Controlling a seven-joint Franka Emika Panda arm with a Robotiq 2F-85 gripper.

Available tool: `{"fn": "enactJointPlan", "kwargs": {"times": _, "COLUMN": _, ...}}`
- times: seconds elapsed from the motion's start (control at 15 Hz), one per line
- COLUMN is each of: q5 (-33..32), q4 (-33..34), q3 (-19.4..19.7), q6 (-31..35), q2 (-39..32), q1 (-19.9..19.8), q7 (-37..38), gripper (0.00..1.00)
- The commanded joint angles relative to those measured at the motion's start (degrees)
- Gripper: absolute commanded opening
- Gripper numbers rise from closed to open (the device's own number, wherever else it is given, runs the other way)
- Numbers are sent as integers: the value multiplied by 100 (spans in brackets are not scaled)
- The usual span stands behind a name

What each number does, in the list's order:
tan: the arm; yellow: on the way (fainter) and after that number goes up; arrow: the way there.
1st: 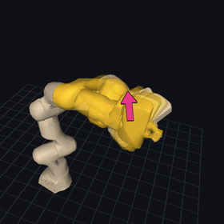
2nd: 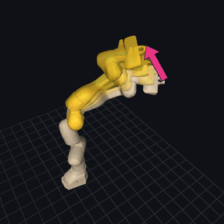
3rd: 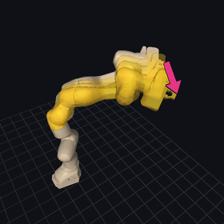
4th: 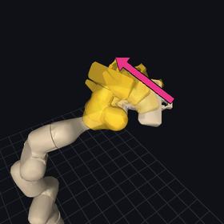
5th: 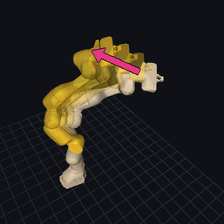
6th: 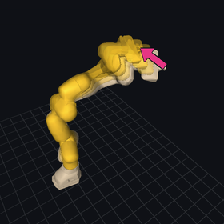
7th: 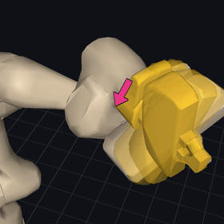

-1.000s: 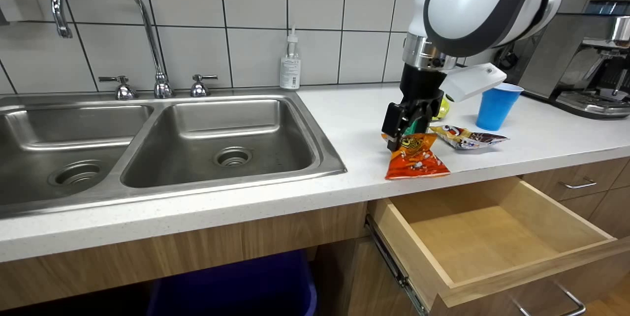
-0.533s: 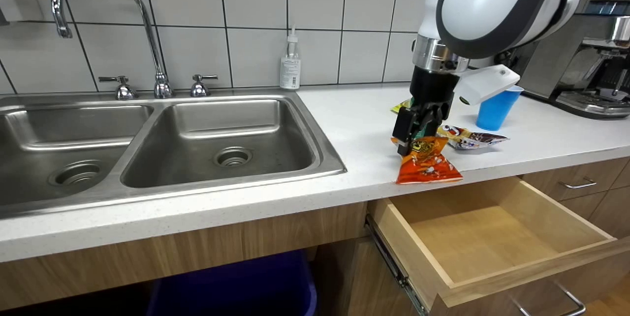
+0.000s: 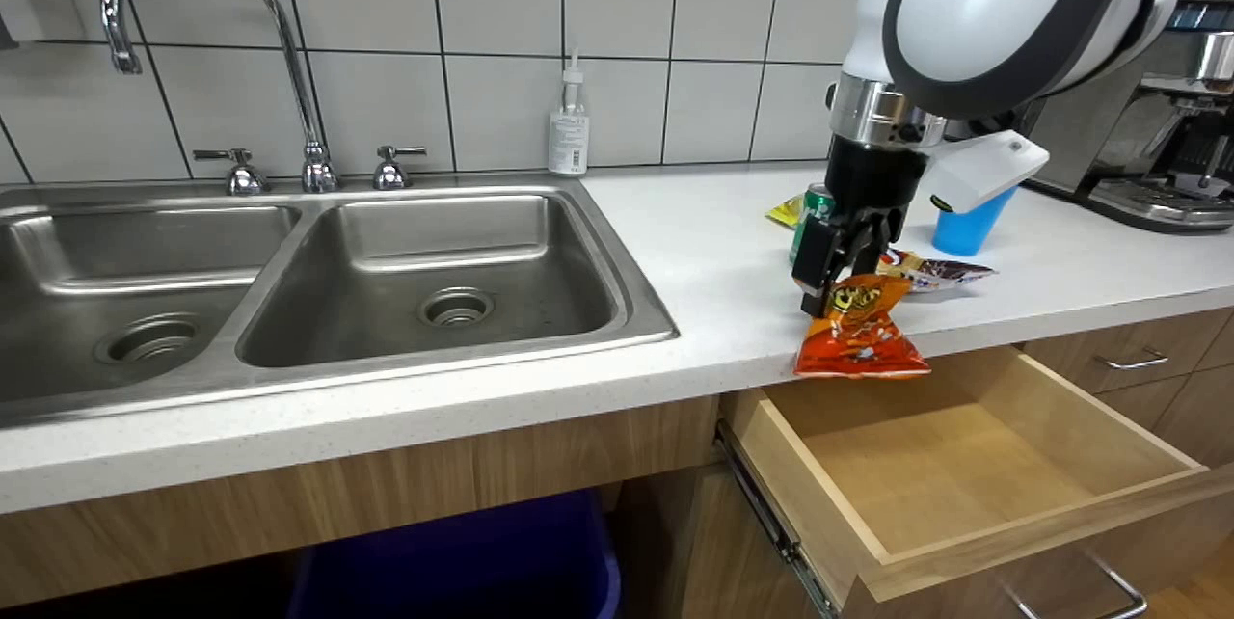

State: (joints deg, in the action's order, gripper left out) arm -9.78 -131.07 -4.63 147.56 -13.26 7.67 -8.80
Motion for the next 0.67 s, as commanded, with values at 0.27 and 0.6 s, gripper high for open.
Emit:
{"fn": "enactJointPlan", "kwargs": {"times": 0.27, "q5": 11, "q4": -392, "q3": -31, "q6": 44, "q2": 401, "q1": -182, "q7": -210, "gripper": 100}}
{"fn": "enactJointPlan", "kwargs": {"times": 0.6, "q5": 45, "q4": -495, "q3": -42, "q6": 42, "q2": 507, "q1": -209, "q7": -210, "gripper": 100}}
